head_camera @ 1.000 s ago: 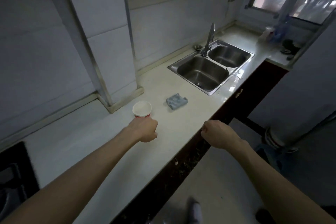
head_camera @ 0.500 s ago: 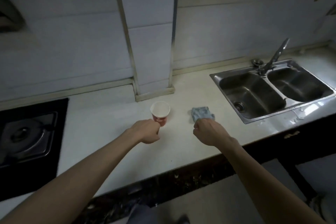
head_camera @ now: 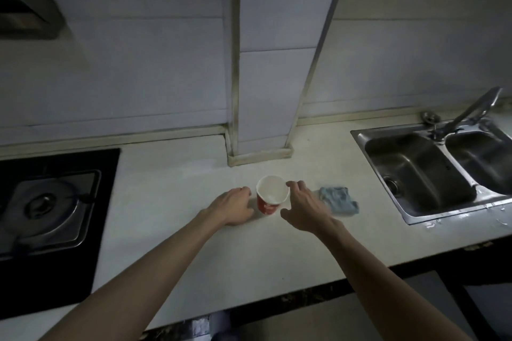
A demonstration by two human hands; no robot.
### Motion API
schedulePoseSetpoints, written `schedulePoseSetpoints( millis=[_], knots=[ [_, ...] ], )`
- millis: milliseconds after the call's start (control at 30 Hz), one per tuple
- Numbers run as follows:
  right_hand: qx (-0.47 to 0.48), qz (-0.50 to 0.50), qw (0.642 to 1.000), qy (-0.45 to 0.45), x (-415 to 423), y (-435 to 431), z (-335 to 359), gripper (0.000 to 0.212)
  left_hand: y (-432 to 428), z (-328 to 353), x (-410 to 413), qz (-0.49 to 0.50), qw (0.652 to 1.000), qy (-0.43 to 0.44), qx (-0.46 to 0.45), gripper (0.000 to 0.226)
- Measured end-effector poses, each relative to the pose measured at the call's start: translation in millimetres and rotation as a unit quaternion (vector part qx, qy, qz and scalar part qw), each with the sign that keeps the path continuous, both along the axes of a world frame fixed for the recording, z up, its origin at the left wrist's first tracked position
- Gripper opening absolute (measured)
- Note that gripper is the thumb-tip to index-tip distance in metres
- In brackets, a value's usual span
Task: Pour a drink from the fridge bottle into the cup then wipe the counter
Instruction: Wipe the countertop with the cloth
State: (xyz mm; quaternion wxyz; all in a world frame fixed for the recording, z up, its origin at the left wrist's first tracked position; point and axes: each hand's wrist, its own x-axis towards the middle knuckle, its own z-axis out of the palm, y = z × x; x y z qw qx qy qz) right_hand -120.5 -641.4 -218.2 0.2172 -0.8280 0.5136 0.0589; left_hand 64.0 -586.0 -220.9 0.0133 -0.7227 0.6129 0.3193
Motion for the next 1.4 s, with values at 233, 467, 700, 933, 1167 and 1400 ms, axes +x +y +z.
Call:
schedulePoseSetpoints(
  millis=[233,467,700,933,1167,1400],
  knots=[
    [0.003,-0.037,0.999,-0.013,30.0,-5.9,-30.0,0.093,-22.9,-34.1,-8.8,0.082,0.983,0.158,-0.036,0.061],
    [0.030,-0.064,0.997,0.007,38.0,-24.8,-41.5,0.108,-34.4,-44.1,-1.6,0.168,0.957,0.236,-0.022,0.048],
    [-0.010,-0.065,0.998,0.002,43.2,-27.9,-60.5,0.099,-37.8,-50.8,-18.1,0.215,0.927,0.307,0.003,0.033],
    [-0.001,-0.037,0.998,-0.047,10.0,-69.8,-56.7,0.090,-72.4,-50.3,-34.1,0.261,0.907,0.329,0.025,0.028],
    [-0.027,-0.005,0.998,-0.057,-45.8,-168.3,-34.8,0.089,-155.0,-26.2,-85.2,0.297,0.878,0.374,-0.005,0.041],
    [-0.082,0.017,0.994,-0.064,-81.6,-282.9,-27.8,0.093,-254.8,-15.7,-136.6,0.330,0.843,0.421,-0.052,0.036]
  ],
)
